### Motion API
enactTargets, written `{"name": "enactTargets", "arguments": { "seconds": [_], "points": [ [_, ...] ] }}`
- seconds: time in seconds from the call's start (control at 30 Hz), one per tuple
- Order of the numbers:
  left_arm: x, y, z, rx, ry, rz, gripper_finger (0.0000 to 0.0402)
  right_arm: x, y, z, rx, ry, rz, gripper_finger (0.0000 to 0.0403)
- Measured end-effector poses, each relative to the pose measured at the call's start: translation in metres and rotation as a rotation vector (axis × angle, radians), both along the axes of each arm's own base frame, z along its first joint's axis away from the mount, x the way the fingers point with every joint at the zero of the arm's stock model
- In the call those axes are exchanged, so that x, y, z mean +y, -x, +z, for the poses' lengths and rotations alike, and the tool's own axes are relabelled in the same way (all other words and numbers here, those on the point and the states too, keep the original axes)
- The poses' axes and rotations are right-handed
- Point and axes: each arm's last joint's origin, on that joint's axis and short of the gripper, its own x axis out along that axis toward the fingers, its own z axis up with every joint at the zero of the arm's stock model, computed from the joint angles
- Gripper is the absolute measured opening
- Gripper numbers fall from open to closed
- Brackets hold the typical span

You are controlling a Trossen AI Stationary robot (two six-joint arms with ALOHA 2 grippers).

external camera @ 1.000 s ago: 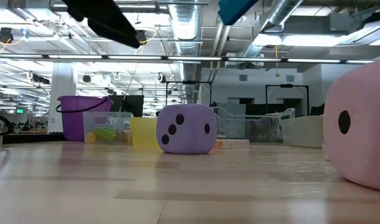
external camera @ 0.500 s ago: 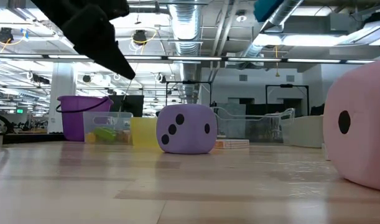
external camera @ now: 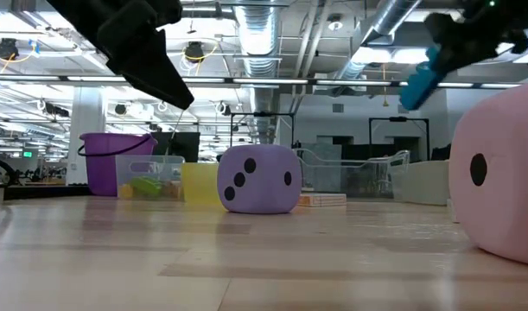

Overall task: Pick & Place Toys
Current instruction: Put the large blue game piece into the gray bin

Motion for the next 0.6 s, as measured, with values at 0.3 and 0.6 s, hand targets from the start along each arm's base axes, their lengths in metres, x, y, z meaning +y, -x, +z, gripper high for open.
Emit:
{"name": "enactTargets", "arguments": {
  "seconds": [0.3, 0.6],
  "points": [
    [-0.001, -0.003, 0.004, -0.054, 0.02, 0.0, 0.0301, -0.011, -0.001, -0.01, 0.136, -0.068, -0.119, 0.0134],
    [-0.001, -0.004, 0.004, -0.059, 0.029, 0.005, 0.0301, -0.025, -0.007, -0.019, 0.272, -0.183, -0.215, 0.0136]
  ]
}}
